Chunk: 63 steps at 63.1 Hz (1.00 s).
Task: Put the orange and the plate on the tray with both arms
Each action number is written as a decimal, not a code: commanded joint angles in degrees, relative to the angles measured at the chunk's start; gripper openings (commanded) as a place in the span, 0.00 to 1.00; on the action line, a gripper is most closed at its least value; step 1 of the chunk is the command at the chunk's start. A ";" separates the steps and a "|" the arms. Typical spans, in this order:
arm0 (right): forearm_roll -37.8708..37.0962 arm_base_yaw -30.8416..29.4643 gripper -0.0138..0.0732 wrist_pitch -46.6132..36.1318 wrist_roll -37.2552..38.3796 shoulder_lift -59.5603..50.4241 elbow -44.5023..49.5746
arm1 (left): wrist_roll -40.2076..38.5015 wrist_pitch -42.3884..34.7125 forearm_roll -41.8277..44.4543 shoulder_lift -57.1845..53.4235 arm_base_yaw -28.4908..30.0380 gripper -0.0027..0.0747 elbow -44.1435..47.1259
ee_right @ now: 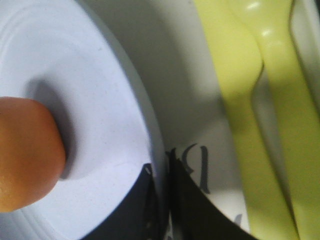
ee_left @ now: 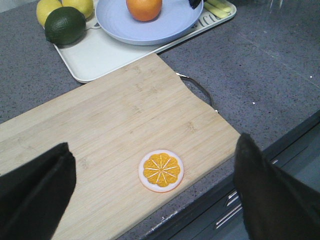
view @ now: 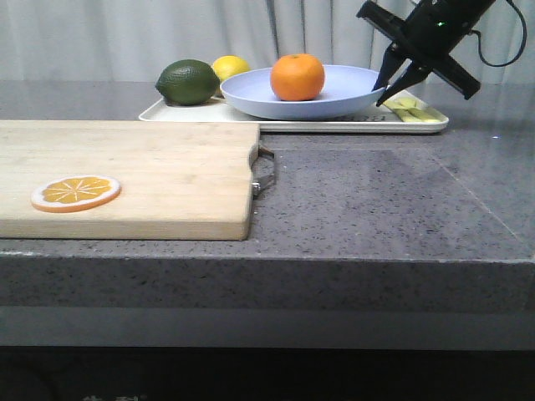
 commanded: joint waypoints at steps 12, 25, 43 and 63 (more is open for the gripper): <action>2.38 -0.05 0.08 -2.22 0.16 -4.00 -2.35 | -0.41 -3.42 -0.50 -0.08 0.07 0.84 -1.54; 2.31 -0.05 0.11 -2.17 0.16 -4.00 -2.35 | -0.41 -3.42 -0.50 -0.08 0.07 0.84 -1.54; 2.25 -0.05 0.45 -2.11 0.16 -4.00 -2.35 | -0.41 -3.42 -0.50 -0.08 0.07 0.84 -1.54; 2.01 -0.05 0.68 -1.32 0.16 -5.48 -2.39 | -0.41 -3.42 -0.50 -0.08 0.07 0.84 -1.54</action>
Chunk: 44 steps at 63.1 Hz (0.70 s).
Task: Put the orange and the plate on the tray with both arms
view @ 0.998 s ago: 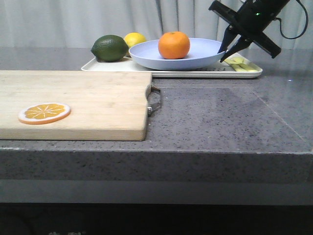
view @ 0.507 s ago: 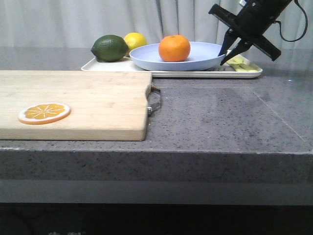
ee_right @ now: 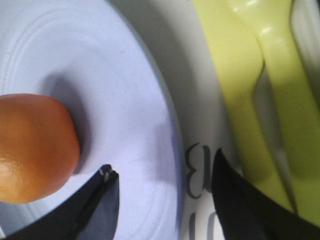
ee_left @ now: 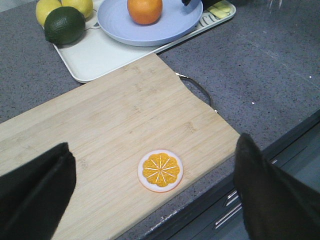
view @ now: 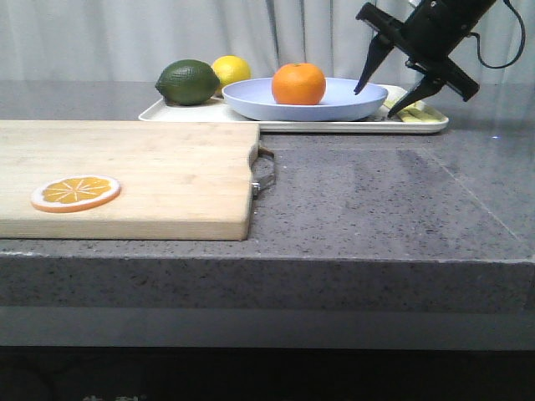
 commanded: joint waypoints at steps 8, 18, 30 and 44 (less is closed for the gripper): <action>-0.32 -0.05 0.68 0.62 -0.33 -7.61 -2.15 | -0.41 -3.42 -0.37 -0.08 0.07 0.84 -1.54; -5.35 0.09 0.68 6.57 -0.38 -10.89 -2.16 | -0.41 -3.42 -0.27 -0.08 0.07 0.84 -1.54; -10.21 0.76 0.68 15.54 -7.33 -16.21 -2.16 | -0.41 -3.42 0.09 -0.08 0.07 0.84 -1.54; -10.34 1.13 0.68 19.56 -16.75 -24.66 0.34 | -0.41 -3.42 0.09 -0.08 0.07 0.84 -1.54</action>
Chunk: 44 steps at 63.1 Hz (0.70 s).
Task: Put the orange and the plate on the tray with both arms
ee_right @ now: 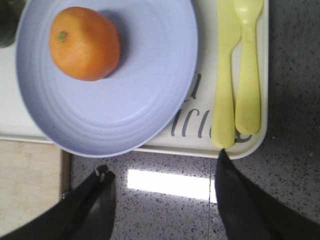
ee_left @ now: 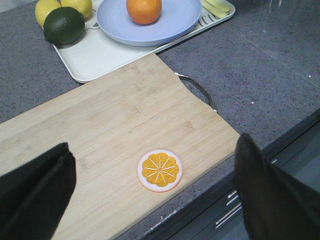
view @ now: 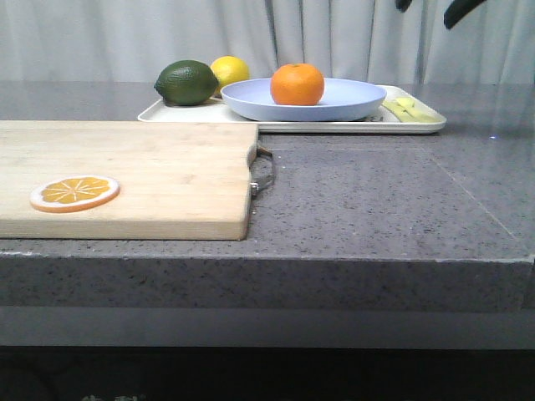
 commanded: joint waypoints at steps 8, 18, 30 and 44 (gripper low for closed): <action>-1.72 -0.07 0.68 3.92 -10.09 -13.81 5.60 | -0.41 -3.54 -0.02 -0.08 0.07 0.84 -1.54; -7.32 -0.07 0.68 -3.64 -13.07 -24.51 17.14 | -0.41 -3.54 -0.02 -0.08 0.07 0.84 -1.54; -8.12 -0.07 0.68 -13.18 -16.20 -39.80 34.09 | -0.41 -3.54 -0.02 -0.08 0.07 0.84 -1.54; -8.12 -0.07 0.68 -17.22 -16.20 -54.78 50.17 | -0.41 -3.54 -0.02 -0.08 0.07 0.84 -1.54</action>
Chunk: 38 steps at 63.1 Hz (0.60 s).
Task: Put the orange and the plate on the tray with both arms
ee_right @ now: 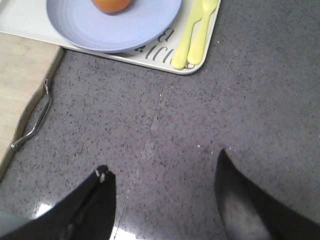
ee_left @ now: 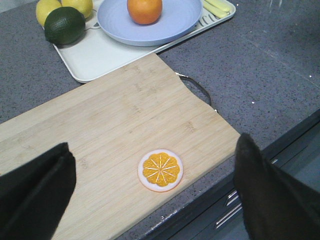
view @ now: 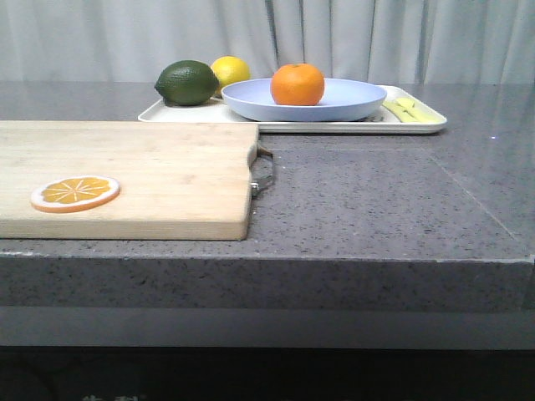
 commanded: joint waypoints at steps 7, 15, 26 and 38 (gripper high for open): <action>-0.16 -0.07 0.68 -7.04 -0.73 -13.30 10.63 | -0.41 -3.54 -0.02 -0.08 0.07 0.84 -1.54; -0.16 -0.07 0.68 -10.13 -0.73 -21.51 17.91 | -0.41 -3.54 -0.02 -0.08 0.07 0.84 -1.54; -0.16 -0.07 0.68 -12.05 -0.73 -31.02 25.82 | -0.41 -3.54 -0.02 -0.08 0.07 0.84 -1.54; -0.08 -0.07 0.68 -12.90 -0.73 -34.74 29.97 | -0.41 -3.54 -0.02 -0.08 0.07 0.84 -1.54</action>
